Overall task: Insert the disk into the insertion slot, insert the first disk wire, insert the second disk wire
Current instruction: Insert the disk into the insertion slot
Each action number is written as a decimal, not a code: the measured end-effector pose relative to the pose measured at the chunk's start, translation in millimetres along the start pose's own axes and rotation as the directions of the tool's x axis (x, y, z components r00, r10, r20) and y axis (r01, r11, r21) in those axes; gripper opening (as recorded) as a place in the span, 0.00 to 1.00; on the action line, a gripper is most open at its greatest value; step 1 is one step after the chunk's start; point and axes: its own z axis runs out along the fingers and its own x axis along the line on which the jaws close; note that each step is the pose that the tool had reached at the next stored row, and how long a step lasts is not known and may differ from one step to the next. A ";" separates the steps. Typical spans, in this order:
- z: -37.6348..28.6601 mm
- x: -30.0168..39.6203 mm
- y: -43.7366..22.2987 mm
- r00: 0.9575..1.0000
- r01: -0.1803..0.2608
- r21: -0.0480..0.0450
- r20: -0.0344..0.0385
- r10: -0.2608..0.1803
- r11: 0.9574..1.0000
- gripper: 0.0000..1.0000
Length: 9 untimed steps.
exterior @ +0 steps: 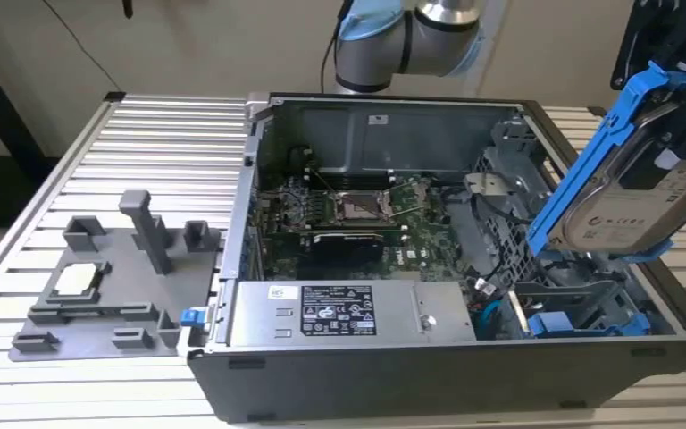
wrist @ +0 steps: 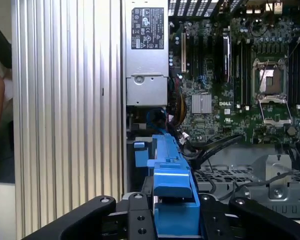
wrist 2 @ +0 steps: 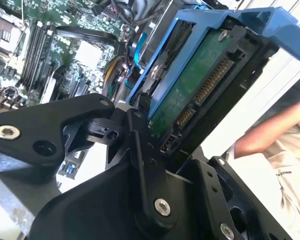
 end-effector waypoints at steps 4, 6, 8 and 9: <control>4.8 0.0 -0.3 1.000 0.000 0.002 0.000 0.000 1.000 0.33; 7.1 0.0 -0.5 1.000 0.000 0.002 0.000 0.000 1.000 0.33; 9.3 -0.1 -0.9 1.000 0.000 0.002 0.000 0.000 1.000 0.33; 10.5 -0.1 -1.2 1.000 0.000 0.003 0.000 0.000 1.000 0.33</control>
